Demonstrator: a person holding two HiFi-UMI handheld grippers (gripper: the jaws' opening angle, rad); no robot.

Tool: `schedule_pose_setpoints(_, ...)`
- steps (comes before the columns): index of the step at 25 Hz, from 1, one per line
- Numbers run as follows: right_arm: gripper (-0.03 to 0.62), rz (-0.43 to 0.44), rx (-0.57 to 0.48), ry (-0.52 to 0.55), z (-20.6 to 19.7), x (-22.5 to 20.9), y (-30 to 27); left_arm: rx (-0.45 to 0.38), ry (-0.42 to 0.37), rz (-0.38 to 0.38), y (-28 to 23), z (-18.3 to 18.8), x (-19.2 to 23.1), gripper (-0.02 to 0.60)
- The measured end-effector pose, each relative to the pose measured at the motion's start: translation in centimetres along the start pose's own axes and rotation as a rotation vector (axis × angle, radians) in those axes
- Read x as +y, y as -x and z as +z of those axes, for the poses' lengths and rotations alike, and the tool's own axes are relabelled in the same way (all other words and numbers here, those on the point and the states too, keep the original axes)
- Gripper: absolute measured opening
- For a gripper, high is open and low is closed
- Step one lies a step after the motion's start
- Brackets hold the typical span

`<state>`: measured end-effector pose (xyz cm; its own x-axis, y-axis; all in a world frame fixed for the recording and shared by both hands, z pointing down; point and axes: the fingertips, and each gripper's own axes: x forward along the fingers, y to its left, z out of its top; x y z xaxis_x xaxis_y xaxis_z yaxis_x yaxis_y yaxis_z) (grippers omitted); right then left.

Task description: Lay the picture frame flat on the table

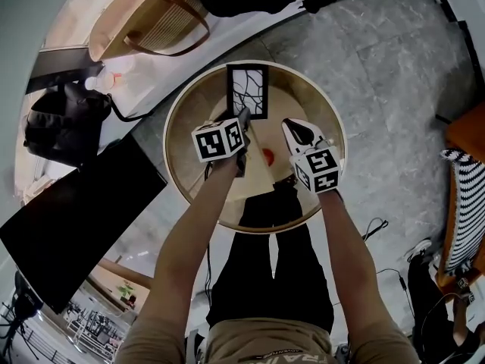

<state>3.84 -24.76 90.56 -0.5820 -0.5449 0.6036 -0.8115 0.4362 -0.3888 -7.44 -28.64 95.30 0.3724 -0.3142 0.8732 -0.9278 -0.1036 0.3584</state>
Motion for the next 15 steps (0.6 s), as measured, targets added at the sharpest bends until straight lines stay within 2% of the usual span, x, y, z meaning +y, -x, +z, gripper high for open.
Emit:
schedule_pose_setpoints(6,0.009,0.002,-0.002,0.014,0.5,0.3,-1.0,-0.025,-0.073,0.055,0.2,-0.1,0.4,0.212)
schedule_pose_setpoints(10,0.009,0.015,-0.001,0.018,0.3,1.0,-0.9,-0.074,-0.133,0.091,0.9,0.4,0.7,0.225)
schedule_pose_setpoints(15,0.009,0.006,-0.003,0.027,0.6,1.3,0.3,-0.118,-0.166,0.068,2.5,1.0,-0.4,0.224)
